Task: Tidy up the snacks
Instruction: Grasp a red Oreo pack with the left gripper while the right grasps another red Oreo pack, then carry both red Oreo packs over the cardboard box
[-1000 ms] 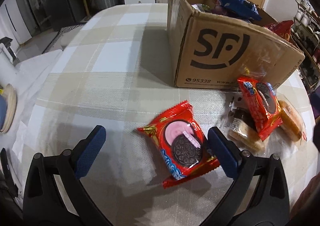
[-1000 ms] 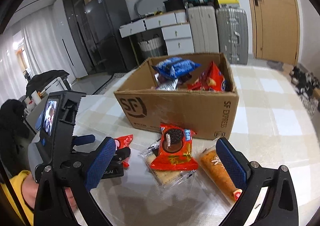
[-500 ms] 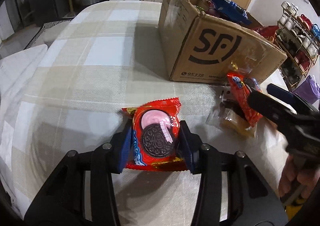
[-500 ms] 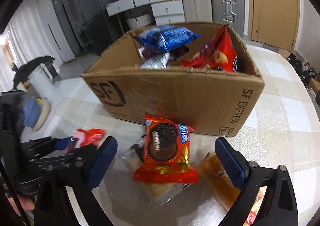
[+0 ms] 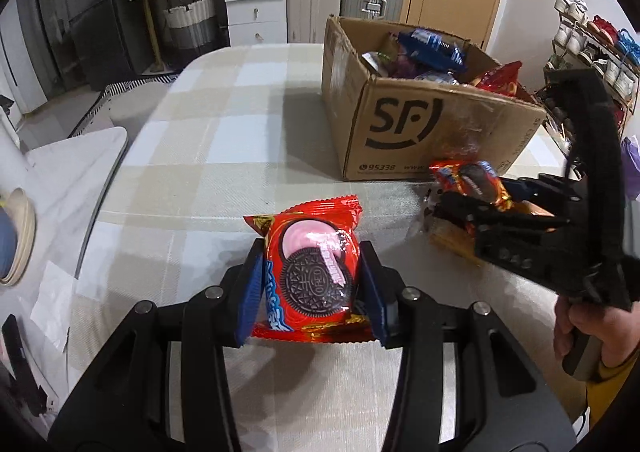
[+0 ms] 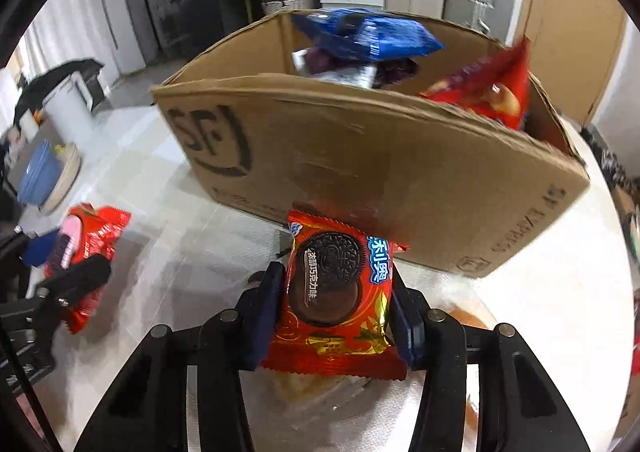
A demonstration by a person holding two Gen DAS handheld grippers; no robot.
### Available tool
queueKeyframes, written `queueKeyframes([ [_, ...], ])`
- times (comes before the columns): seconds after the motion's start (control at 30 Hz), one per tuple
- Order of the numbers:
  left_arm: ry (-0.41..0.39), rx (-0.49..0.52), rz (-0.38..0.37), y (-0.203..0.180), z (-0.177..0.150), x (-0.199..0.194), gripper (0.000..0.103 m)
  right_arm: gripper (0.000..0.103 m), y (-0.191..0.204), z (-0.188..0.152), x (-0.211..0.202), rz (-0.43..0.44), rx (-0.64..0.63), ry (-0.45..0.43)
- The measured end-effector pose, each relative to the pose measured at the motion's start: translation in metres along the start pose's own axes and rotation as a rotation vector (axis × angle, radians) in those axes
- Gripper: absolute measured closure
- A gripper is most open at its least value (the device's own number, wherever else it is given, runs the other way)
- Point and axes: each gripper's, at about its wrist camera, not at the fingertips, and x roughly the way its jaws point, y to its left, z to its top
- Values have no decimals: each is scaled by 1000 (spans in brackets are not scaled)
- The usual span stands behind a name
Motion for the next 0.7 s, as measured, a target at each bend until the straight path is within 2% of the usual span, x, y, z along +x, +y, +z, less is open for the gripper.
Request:
queueKeyframes([
  [0.17, -21, -3, 9, -2, -8, -25, 62, 58, 0, -1, -3, 78, 49, -9],
  [0.33, -49, -5, 20, 1, -12, -43, 62, 58, -5, -6, -26, 152, 88, -53],
  [0.57, -96, 5, 18, -7, -21, -75, 62, 58, -6, -18, -81, 257, 155, -144],
  [0.7, -145, 27, 15, -18, -27, -103, 62, 58, -5, -30, -129, 269, 154, -237],
])
